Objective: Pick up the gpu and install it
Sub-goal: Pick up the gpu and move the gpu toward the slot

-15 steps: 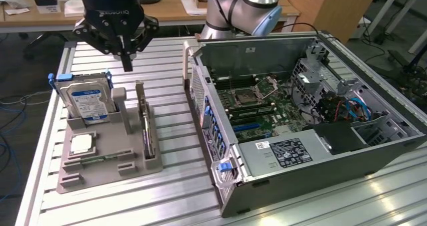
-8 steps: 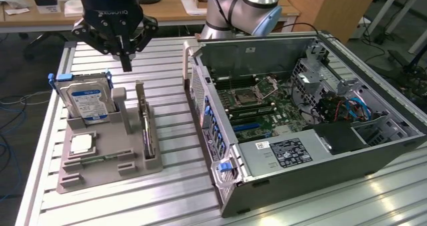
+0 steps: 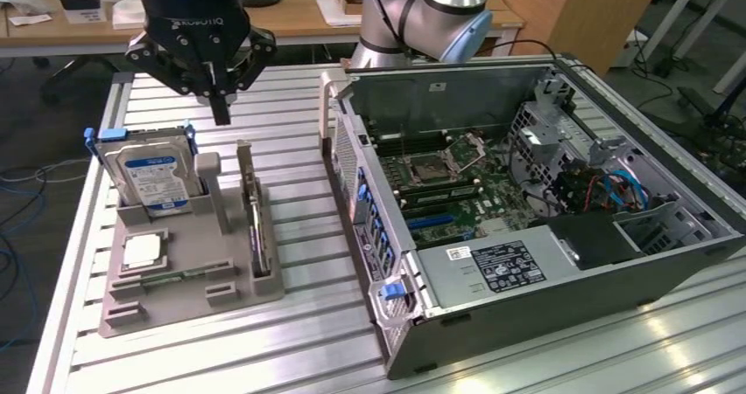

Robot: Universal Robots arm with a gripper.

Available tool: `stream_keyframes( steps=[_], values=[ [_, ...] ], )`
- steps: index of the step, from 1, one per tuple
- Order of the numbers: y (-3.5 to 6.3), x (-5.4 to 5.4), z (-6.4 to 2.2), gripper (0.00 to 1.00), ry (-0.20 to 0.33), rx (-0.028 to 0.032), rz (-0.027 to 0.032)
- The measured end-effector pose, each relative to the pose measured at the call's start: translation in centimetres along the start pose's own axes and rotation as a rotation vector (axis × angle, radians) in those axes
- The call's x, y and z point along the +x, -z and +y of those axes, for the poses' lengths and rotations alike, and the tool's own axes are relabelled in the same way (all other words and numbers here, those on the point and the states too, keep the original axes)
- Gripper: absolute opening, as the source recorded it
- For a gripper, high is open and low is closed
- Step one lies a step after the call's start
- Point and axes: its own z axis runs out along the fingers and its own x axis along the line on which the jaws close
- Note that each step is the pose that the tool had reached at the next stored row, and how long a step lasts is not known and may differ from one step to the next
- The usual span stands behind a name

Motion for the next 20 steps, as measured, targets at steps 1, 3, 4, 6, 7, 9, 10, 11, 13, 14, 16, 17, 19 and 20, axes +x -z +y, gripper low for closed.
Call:
stream_keyframes(
  steps=[1, 3, 4, 6, 7, 9, 10, 11, 13, 14, 16, 17, 19, 20],
  values=[
    [0.00, 0.00, 0.00, 0.11, 0.000, 0.0000, 0.0000],
    [0.00, 0.00, 0.00, 0.17, 0.000, 0.0000, 0.0000],
    [0.00, 0.00, 0.00, 0.23, 0.000, 0.0000, 0.0000],
    [0.00, 0.00, 0.00, 0.35, 0.000, 0.0000, -0.0001],
    [0.00, 0.00, 0.00, 0.35, 0.000, 0.0000, 0.0000],
    [0.00, 0.00, 0.00, 0.47, 0.000, 0.0000, 0.0000],
    [0.00, 0.00, 0.00, 0.47, 0.000, -0.0001, -0.0001],
    [0.00, 0.00, 0.00, 0.47, 0.000, 0.0000, 0.0000],
    [0.00, 0.00, 0.00, 0.59, 0.000, 0.0000, -0.0001],
    [0.00, 0.00, 0.00, 0.59, 0.000, 0.0000, 0.0000],
    [-0.01, 0.00, 0.00, 0.59, 0.001, 0.0000, 0.0001],
    [-0.03, 0.00, 0.00, 0.59, 0.006, 0.0000, 0.0003],
    [-0.12, 0.01, -0.02, 0.59, 0.017, -0.0004, 0.0006],
    [-0.22, 0.01, -0.06, 0.59, 0.019, -0.0005, 0.0007]
  ],
)
